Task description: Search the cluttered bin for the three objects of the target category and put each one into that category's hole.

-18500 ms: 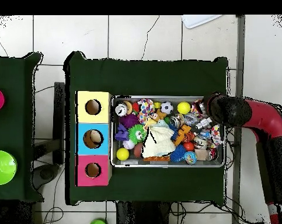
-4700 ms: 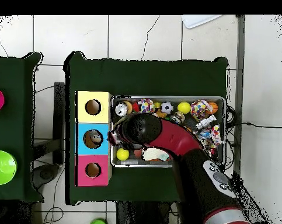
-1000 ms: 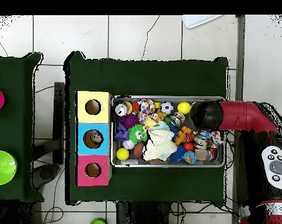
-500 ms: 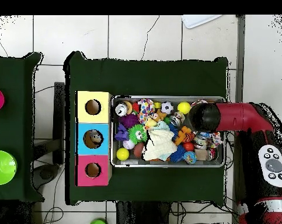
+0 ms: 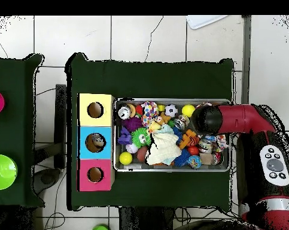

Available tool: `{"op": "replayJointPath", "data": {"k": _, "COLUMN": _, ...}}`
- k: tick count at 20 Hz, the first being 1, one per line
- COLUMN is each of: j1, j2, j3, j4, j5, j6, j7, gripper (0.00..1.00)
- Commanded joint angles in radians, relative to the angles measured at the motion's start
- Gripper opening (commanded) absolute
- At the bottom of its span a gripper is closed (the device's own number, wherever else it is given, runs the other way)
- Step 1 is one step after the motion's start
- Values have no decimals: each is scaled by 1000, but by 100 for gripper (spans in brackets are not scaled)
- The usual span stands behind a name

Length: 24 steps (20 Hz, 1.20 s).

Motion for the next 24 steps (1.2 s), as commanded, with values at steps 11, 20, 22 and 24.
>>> {"op": "replayJointPath", "data": {"k": 11, "j1": 56, "j2": 22, "j3": -52, "j4": -22, "j5": -81, "j6": 181, "j7": -184, "gripper": 100}}
{"op": "replayJointPath", "data": {"k": 20, "j1": 109, "j2": 72, "j3": -101, "j4": -119, "j5": -132, "j6": 268, "j7": -183, "gripper": 100}}
{"op": "replayJointPath", "data": {"k": 22, "j1": 114, "j2": 76, "j3": -101, "j4": -136, "j5": -153, "j6": 254, "j7": -193, "gripper": 100}}
{"op": "replayJointPath", "data": {"k": 24, "j1": 119, "j2": 77, "j3": -101, "j4": -148, "j5": -169, "j6": 237, "j7": -199, "gripper": 100}}
